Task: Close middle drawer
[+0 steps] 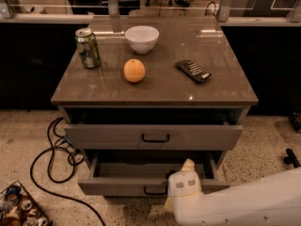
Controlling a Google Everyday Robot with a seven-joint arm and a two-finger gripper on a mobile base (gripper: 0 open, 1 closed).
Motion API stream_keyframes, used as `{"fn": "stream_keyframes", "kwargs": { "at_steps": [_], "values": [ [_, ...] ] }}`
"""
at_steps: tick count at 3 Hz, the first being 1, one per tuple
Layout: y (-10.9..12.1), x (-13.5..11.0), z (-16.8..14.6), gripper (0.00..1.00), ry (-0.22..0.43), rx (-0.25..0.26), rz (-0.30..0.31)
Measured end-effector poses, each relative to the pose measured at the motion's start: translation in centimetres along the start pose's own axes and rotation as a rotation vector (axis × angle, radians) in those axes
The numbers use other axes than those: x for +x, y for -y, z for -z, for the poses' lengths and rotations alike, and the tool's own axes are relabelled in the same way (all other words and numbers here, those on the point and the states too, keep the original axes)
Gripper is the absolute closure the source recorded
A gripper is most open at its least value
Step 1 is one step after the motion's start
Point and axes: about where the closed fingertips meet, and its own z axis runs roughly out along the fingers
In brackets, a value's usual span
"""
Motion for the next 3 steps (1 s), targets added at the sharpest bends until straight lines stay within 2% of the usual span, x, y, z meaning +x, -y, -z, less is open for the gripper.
{"fn": "stream_keyframes", "kwargs": {
  "at_steps": [1,2,3],
  "values": [
    [0.90,2.98,2.15,0.25,0.006,-0.024,0.003],
    [0.32,3.28,2.99,0.55,0.050,-0.068,0.028],
    [0.33,3.28,2.99,0.77,0.050,-0.068,0.028]
  ]
}}
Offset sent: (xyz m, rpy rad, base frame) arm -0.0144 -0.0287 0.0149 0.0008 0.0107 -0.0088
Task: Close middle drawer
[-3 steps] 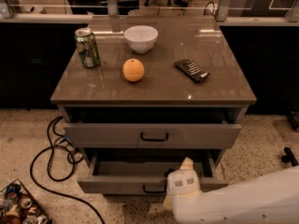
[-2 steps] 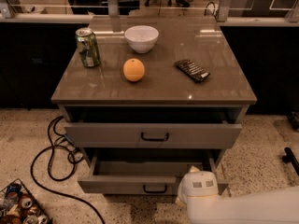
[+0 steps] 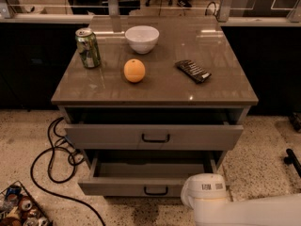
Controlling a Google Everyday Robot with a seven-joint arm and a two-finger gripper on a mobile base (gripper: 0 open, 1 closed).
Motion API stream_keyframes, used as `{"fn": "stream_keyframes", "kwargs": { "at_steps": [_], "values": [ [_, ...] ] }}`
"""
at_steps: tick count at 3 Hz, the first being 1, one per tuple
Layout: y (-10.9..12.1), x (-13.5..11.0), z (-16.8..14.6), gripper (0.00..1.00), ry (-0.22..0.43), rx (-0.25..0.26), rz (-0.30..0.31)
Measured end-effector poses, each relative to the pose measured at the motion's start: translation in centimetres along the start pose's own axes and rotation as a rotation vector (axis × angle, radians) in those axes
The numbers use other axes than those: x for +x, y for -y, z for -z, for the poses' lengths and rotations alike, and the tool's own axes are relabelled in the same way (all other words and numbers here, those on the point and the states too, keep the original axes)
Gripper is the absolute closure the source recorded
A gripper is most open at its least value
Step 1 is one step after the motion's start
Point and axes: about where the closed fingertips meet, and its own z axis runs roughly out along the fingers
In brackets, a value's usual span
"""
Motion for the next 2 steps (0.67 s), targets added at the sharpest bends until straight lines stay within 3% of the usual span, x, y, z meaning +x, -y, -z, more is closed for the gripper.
{"fn": "stream_keyframes", "kwargs": {
  "at_steps": [1,2],
  "values": [
    [0.0,0.0,-0.1,0.99,0.000,0.000,0.000],
    [-1.3,0.4,-1.6,1.00,-0.007,-0.015,0.015]
  ]
}}
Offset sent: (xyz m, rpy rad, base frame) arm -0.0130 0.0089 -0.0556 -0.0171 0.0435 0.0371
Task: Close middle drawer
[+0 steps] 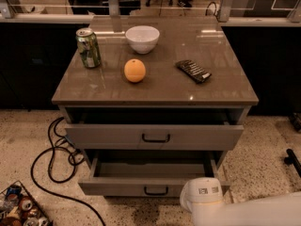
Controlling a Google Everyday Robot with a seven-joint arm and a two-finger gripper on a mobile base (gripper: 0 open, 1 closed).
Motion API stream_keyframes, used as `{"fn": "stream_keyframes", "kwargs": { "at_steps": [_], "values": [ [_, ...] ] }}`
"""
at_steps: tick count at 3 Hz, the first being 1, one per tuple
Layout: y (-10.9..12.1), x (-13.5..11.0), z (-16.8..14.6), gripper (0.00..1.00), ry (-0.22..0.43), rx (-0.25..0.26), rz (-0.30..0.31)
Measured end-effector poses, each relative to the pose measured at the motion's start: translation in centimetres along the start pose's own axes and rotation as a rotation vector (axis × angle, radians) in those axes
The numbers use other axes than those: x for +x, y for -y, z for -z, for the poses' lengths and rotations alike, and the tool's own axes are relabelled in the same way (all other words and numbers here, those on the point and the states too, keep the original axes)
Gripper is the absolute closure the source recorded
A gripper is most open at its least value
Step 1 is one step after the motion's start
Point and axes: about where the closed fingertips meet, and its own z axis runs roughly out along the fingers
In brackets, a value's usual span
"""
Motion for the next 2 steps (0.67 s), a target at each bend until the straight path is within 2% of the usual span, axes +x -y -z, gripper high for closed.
{"fn": "stream_keyframes", "kwargs": {
  "at_steps": [1,2],
  "values": [
    [-3.0,-0.2,-3.7,1.00,0.032,-0.063,0.028],
    [-4.6,-0.8,-5.5,1.00,0.067,-0.089,0.043]
  ]
}}
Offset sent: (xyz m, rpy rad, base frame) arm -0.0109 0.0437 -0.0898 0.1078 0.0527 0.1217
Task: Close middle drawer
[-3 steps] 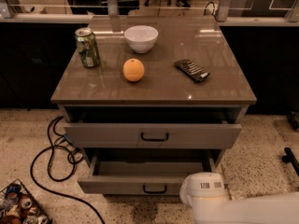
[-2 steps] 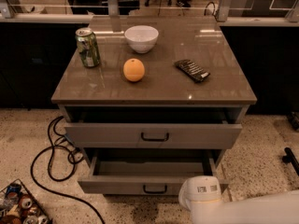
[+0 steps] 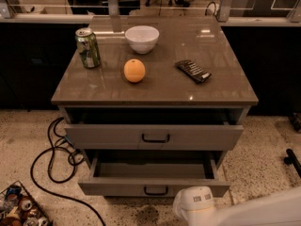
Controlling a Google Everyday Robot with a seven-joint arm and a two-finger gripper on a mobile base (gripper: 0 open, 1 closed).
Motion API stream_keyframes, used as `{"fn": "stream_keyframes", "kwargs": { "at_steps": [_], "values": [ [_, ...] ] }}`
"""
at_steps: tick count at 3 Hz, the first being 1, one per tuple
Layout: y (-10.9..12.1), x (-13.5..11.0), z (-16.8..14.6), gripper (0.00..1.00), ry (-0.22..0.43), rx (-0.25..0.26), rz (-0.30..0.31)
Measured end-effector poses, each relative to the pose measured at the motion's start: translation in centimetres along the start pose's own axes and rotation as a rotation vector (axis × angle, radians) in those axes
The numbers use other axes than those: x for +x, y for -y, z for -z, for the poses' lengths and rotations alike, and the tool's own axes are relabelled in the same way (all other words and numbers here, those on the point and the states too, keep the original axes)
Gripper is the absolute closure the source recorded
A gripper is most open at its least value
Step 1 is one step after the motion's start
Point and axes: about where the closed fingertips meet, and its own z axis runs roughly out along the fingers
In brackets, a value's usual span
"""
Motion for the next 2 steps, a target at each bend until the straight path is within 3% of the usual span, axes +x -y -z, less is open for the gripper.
{"fn": "stream_keyframes", "kwargs": {
  "at_steps": [2],
  "values": [
    [1.1,-1.8,-3.3,1.00,0.025,0.096,0.031]
  ]
}}
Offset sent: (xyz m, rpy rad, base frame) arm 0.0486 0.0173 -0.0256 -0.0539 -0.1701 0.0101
